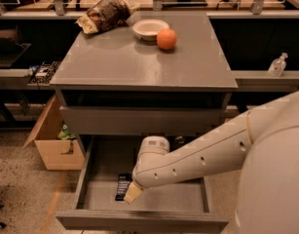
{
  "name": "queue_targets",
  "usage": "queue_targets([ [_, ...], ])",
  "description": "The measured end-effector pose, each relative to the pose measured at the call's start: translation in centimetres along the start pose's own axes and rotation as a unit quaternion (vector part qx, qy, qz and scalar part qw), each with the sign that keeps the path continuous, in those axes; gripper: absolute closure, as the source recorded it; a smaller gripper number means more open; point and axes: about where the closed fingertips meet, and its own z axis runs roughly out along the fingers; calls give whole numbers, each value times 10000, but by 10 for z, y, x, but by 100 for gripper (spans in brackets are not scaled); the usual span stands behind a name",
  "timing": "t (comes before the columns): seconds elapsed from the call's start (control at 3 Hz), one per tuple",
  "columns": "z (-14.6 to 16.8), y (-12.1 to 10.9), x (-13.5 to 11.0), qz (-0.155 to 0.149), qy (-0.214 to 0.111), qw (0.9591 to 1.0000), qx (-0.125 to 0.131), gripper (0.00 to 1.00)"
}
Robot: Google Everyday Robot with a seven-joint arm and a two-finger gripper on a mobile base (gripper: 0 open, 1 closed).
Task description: Pick rxbar blueberry from middle drawer and place on counter
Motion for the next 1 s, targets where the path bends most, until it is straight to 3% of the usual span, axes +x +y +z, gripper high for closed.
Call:
queue_targets([
  [0.33,24,5,-25,348,-106,9993,63,0],
  [0.67,27,5,-27,713,-134,9973,81,0],
  [1.0,41,10,-29,821,2,9966,49,0],
])
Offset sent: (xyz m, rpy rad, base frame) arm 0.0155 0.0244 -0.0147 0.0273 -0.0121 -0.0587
